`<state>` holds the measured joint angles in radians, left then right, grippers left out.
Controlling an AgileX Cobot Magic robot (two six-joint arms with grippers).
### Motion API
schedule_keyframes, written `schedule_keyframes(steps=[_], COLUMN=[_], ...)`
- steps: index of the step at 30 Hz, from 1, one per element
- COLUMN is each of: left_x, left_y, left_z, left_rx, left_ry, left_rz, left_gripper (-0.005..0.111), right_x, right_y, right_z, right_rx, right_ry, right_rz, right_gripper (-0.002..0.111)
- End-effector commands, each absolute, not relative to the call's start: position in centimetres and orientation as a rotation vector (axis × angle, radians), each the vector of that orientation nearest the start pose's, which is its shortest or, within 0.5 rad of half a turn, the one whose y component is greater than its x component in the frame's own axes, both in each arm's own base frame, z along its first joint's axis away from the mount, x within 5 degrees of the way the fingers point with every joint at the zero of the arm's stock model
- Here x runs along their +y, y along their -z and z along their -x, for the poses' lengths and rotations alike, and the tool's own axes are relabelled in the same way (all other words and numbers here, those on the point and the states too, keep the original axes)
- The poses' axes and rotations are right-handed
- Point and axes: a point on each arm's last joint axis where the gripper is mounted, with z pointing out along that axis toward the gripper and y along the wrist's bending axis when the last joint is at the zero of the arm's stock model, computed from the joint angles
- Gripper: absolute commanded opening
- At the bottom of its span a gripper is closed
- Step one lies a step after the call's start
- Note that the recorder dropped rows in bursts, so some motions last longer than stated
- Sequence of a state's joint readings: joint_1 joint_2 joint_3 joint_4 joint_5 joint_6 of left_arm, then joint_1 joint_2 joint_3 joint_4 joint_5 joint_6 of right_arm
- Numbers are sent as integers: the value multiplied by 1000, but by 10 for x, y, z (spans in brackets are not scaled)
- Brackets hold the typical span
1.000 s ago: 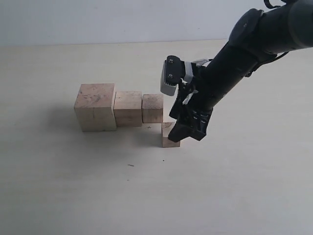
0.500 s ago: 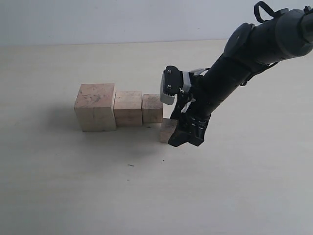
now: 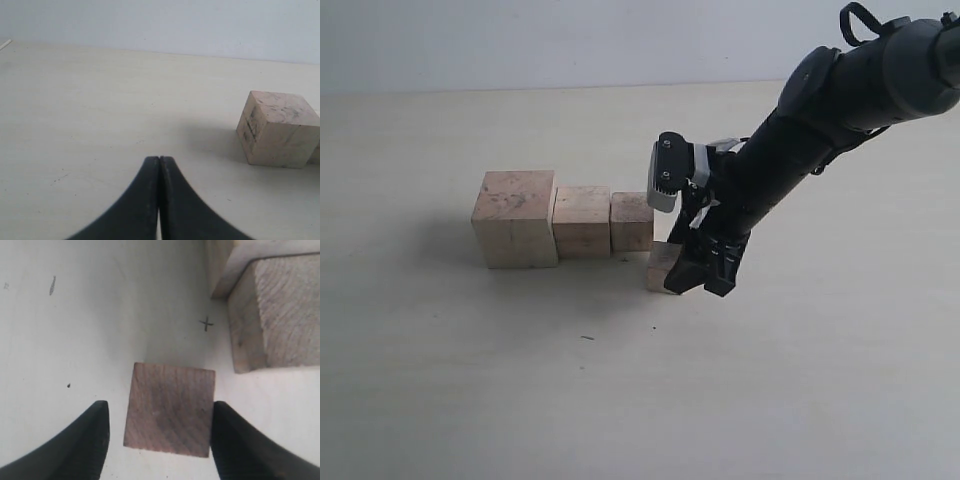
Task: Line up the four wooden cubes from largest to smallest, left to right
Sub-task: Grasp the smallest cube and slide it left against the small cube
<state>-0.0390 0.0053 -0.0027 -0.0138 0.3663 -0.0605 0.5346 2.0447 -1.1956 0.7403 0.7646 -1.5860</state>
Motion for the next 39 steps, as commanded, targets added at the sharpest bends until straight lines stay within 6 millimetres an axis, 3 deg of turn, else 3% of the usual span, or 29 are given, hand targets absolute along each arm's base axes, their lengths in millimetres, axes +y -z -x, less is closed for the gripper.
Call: schedule_keyframes(steps=[1, 8, 17, 23, 26, 34, 39], left_x=[-2, -2, -2, -2, -2, -2, -2], left_y=[-181, -181, -181, -181, -181, -181, -181], left_z=[-53, -53, -53, -53, -53, -53, -53], left_rx=[1838, 1838, 1838, 1838, 1838, 1838, 1838], left_ry=[78, 78, 78, 78, 78, 78, 78], left_rz=[31, 31, 31, 31, 31, 31, 31], left_gripper=[0, 0, 0, 0, 0, 0, 0], right_x=[228, 218, 198, 189, 190, 193, 200], right_y=[-121, -118, -117, -124, -124, -94, -90], right_z=[-301, -300, -321, -335, -336, -336, -345], right_rx=[1945, 1980, 1990, 1898, 1824, 1840, 1849], right_ry=[-604, -494, -367, -470, -461, -525, -571], right_rz=[1976, 2090, 2015, 1880, 1918, 1945, 1901], right_gripper=[51, 0, 0, 0, 0, 0, 0])
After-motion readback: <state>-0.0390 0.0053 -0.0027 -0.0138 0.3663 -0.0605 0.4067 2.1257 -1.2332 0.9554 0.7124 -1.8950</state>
